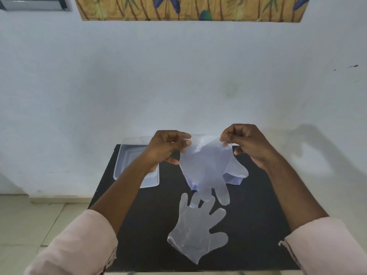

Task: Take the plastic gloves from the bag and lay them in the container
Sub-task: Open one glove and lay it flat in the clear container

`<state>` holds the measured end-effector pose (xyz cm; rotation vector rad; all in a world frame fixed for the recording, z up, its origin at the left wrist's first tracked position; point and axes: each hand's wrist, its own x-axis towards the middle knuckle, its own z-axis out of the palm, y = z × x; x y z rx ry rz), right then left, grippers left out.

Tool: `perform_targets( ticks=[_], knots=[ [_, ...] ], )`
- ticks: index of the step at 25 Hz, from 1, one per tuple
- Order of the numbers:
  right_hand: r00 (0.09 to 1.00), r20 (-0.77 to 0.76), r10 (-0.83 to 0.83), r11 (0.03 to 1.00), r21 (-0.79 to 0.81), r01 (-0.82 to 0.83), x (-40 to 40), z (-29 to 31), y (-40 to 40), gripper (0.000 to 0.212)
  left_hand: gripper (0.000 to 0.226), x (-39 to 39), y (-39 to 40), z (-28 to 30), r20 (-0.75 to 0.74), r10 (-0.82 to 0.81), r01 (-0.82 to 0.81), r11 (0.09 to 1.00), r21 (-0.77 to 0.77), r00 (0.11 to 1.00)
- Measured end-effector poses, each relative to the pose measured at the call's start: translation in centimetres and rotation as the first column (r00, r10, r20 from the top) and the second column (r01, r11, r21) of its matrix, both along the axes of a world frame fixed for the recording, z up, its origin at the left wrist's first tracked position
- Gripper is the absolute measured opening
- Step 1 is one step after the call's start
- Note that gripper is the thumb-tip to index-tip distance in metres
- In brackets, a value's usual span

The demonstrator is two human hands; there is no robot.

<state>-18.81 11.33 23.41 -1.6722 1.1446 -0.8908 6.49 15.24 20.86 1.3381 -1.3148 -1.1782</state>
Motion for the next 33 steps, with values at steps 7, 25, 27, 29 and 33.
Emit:
perform_targets(
  ticks=[7,25,27,29,33],
  knots=[
    [0.998,0.005,-0.065,0.993,0.095,0.064,5.4,0.9,2.8,0.002,0.015,4.6,0.9,1.0,-0.082,-0.01,0.008,1.0,-0.024,0.997],
    [0.988,0.012,-0.151,0.988,0.018,0.151,19.5,3.3,7.3,0.009,0.005,17.6,2.9,0.5,-0.177,-0.153,0.117,0.973,-0.199,0.972],
    [0.988,0.041,-0.151,0.988,0.042,0.15,20.7,3.4,6.6,0.01,0.006,18.1,2.6,0.5,-0.275,-0.152,0.1,0.975,-0.197,0.949],
    [0.986,0.066,-0.152,0.987,0.064,0.148,21.7,3.3,5.7,0.012,0.011,18.6,2.0,0.3,-0.303,-0.121,0.066,0.981,-0.184,0.945],
    [0.988,0.054,-0.147,0.984,0.114,0.141,23.8,2.0,2.3,0.012,0.007,19.9,-0.3,-0.1,-0.301,-0.032,-0.001,0.994,-0.109,0.953]
  ],
)
